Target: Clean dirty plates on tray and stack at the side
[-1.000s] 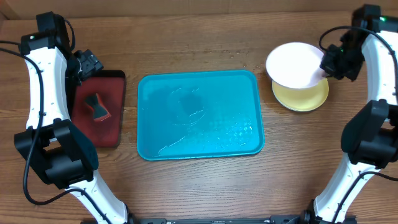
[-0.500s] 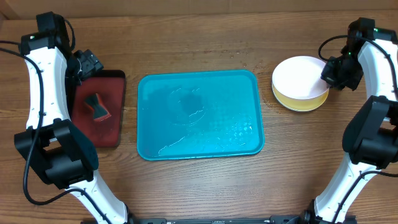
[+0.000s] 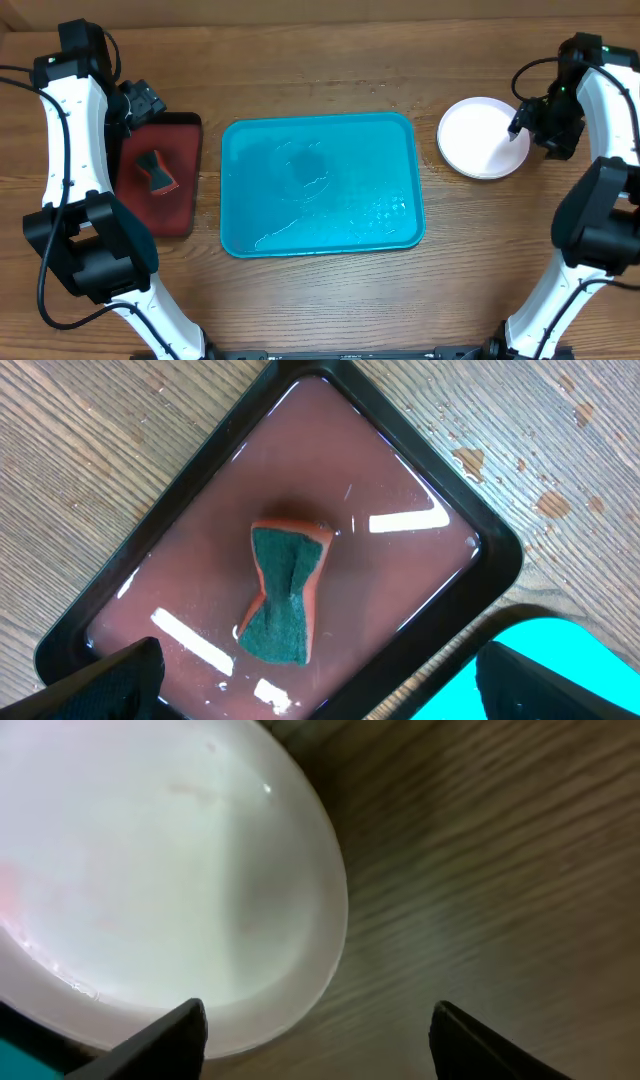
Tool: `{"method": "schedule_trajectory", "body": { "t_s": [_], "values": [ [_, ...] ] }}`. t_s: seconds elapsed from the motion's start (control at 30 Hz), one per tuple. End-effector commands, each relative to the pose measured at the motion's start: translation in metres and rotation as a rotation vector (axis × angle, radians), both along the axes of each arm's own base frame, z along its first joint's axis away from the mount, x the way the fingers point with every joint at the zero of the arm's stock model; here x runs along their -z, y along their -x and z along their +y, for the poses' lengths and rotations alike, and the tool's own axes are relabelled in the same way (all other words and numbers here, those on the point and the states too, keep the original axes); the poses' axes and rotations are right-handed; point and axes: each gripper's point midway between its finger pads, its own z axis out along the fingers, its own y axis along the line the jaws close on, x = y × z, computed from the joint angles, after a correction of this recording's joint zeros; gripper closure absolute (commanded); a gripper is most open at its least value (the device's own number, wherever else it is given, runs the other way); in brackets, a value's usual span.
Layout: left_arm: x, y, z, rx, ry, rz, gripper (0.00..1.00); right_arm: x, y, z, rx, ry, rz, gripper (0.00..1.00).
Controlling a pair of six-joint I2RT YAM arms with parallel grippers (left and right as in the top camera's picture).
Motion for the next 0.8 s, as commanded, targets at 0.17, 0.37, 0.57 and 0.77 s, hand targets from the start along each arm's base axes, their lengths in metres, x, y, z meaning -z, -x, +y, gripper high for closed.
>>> {"method": "schedule_trajectory", "body": {
  "t_s": [0.17,0.37,0.57,0.77],
  "values": [
    [-0.002,-0.003,-0.001,0.000,0.005,-0.012,0.00,-0.126,0.030,0.053,-0.090,0.034,-0.233,0.16],
    [-0.002,-0.003,-0.001,0.000,0.005,-0.012,0.00,-0.157,0.069,0.115,-0.244,-0.030,-0.238,0.00],
    [-0.002,-0.003,-0.001,0.000,0.005,-0.012,0.00,-0.164,0.094,0.187,-0.357,-0.290,-0.192,0.00],
    [-0.002,-0.003,-0.001,0.000,0.005,-0.012,0.00,-0.168,0.096,0.203,-0.382,-0.350,-0.200,0.00]
  ]
}}
